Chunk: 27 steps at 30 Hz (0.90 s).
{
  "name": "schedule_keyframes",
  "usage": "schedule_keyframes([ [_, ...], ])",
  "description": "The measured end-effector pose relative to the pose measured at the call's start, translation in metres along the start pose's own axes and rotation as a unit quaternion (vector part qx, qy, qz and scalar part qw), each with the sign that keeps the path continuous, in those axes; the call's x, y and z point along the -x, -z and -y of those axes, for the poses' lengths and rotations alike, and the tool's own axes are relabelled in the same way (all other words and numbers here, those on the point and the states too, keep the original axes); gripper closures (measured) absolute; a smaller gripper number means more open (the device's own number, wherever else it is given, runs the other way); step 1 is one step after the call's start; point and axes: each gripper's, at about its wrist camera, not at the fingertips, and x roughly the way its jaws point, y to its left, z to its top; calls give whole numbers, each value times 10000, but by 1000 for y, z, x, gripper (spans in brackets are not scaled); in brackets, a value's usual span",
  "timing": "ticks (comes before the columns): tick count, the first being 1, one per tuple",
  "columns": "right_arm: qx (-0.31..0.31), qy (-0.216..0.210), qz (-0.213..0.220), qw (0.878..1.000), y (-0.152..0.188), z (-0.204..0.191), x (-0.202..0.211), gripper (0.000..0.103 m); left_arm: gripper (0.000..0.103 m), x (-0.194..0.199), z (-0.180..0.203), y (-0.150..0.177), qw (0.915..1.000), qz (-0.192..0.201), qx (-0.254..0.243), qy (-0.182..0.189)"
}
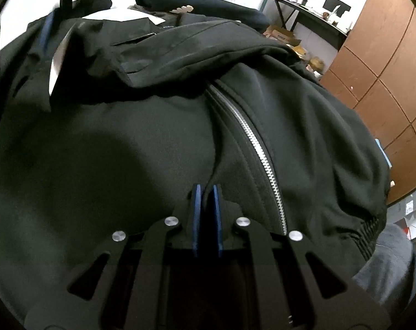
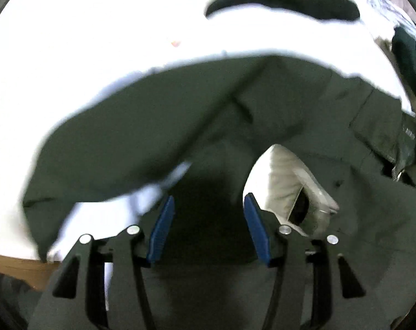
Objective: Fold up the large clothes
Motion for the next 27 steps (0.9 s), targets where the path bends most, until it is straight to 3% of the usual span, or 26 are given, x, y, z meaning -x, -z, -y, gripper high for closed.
schedule_keyframes([
  [3, -378, -299, 617, 9969, 8, 21, 57, 49, 77, 21, 8, -11, 9995, 301, -42, 109],
  [6, -689, -203, 1047, 9919, 31, 58, 99, 49, 76, 28, 15, -21, 9980, 514, 63, 352],
  [9, -790, -85, 1249, 9890, 64, 104, 123, 49, 76, 24, 18, -37, 9975, 559, 275, 345],
  [11, -981, 195, 1287, 9866, 83, 135, 130, 49, 76, 21, 17, -48, 9978, 545, 301, 237],
  [17, -2220, 763, 1486, 9606, 168, 227, 129, 49, 76, -3, 2, -97, 9984, 294, 463, 167],
  [19, -2480, 724, 1618, 9524, 190, 249, 128, 49, 76, -13, -9, -116, 9964, 304, 685, 407],
  [23, -2523, 991, 1612, 9490, 202, 269, 124, 49, 82, -33, -27, -140, 9968, 395, 588, 367],
  [27, -2417, 1330, 1506, 9493, 201, 285, 120, 49, 83, -54, -63, -155, 9954, 366, 877, 91],
])
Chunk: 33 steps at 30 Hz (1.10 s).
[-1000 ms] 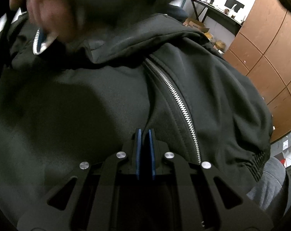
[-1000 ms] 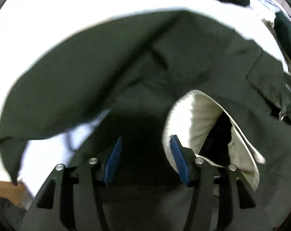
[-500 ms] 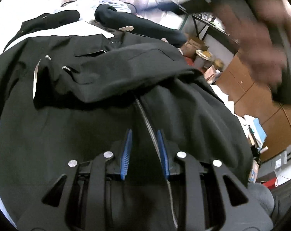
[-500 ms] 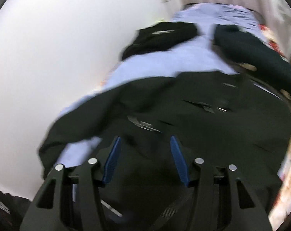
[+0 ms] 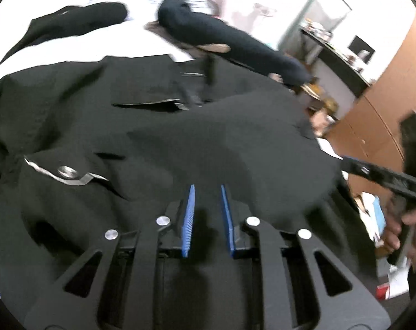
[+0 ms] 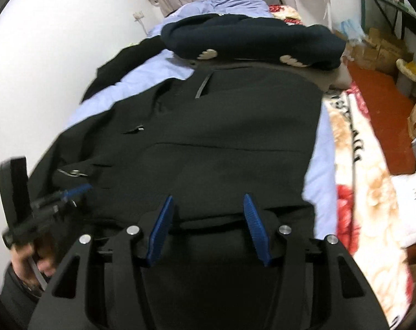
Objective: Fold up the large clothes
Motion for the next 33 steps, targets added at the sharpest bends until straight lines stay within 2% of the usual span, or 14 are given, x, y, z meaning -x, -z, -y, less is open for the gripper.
schedule_keyframes([
  [2, 114, 227, -73, 9997, -2, 5, -11, 51, 88, -10, -15, -3, 9999, -42, 83, -118],
  [3, 127, 329, -142, 9993, -3, 8, -17, 56, 92, -14, -24, -3, 9996, -119, 180, -175],
  [4, 85, 481, -213, 9986, -5, 13, -23, 67, 96, -16, -32, -2, 9992, -181, 268, -255],
  [6, -55, 663, -246, 9975, -4, 26, -30, 79, 100, -18, -42, 0, 9984, -260, 274, -411],
  [8, -257, 739, -288, 9965, -3, 39, -40, 80, 100, -19, -53, 4, 9977, -289, 318, -517],
  [10, -415, 840, -426, 9947, 1, 47, -52, 89, 100, -24, -66, 11, 9965, -358, 335, -671],
  [11, -432, 863, -501, 9941, 3, 49, -57, 91, 100, -27, -78, 15, 9966, -414, 474, -538],
  [13, -468, 932, -748, 9917, 9, 53, -74, 92, 100, -27, -86, 19, 9966, -424, 540, -448],
  [16, -371, 1133, -858, 9892, 17, 50, -93, 93, 99, -31, -93, 26, 9970, -408, 543, -384],
  [20, -335, 1465, -941, 9842, 14, 40, -88, 92, 100, -40, -97, 27, 9963, -453, 630, -364],
  [22, -360, 1392, -960, 9849, 6, 35, -76, 92, 99, -38, -97, 28, 9965, -405, 652, -326],
  [25, -104, 1339, -633, 9889, -14, 20, -51, 93, 100, -35, -100, 31, 9964, -367, 725, -247],
  [27, -79, 1387, -437, 9893, -29, 15, -47, 93, 99, -32, -96, 32, 9965, -387, 627, -391],
  [33, -299, 1742, -406, 9834, -81, 22, -94, 97, 100, -32, -88, 32, 9968, -368, 376, -598],
])
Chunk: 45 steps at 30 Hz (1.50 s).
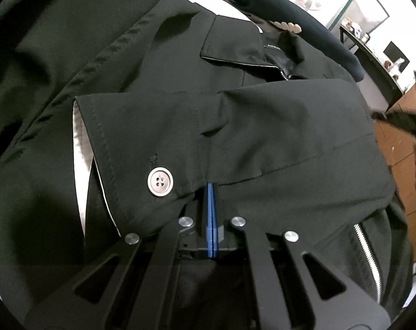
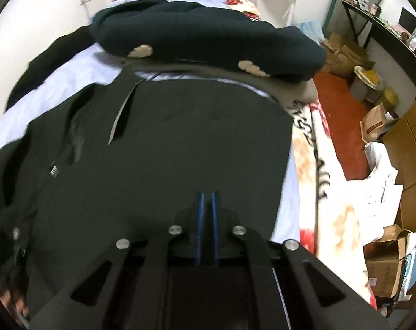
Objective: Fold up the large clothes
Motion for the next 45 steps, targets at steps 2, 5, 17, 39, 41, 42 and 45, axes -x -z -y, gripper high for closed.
schedule_keyframes([
  [2, -5, 352, -169, 9992, -14, 0, -25, 97, 99, 1, 0, 2, 10000, 4, -62, -10],
  [5, -152, 467, -686, 9964, -19, 4, -72, 97, 99, -3, -6, 0, 9999, -33, 3, 158],
  [17, 159, 257, -555, 9980, -5, 2, -22, 97, 100, -1, 2, -1, 9997, -47, -226, -106],
  [39, 701, -204, -956, 9927, 111, -34, -34, 99, 99, -12, 5, 10, 9973, -278, -532, -414],
  [41, 754, -65, -875, 9933, 112, -40, -29, 98, 99, -12, 8, 10, 9964, -300, -605, -508],
  [42, 788, -37, -827, 9934, 112, -41, -25, 98, 99, -10, 11, 11, 9955, -291, -683, -596],
  [45, 850, -19, -414, 9955, 119, -40, 12, 98, 99, 1, 17, 17, 9941, -234, -776, -714],
])
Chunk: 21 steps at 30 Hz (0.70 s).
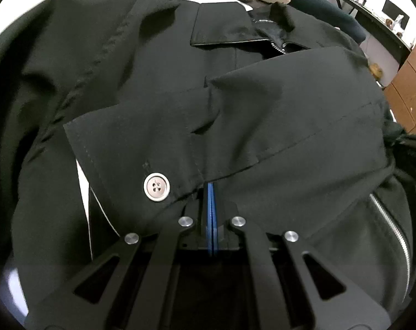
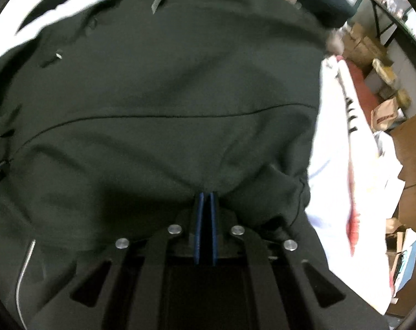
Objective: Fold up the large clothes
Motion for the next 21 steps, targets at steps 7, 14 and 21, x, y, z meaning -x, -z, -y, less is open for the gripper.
schedule_keyframes([
  [7, 205, -597, 603, 9962, 69, -9, 98, 97, 100, 79, -7, 21, 9993, 197, 225, 215],
  [14, 62, -1578, 854, 9837, 145, -48, 139, 97, 100, 178, -31, 75, 9991, 342, 126, 194],
  [21, -519, -2444, 1221, 9606, 183, -69, 140, 97, 99, 266, -92, 147, 9992, 307, 64, -243],
])
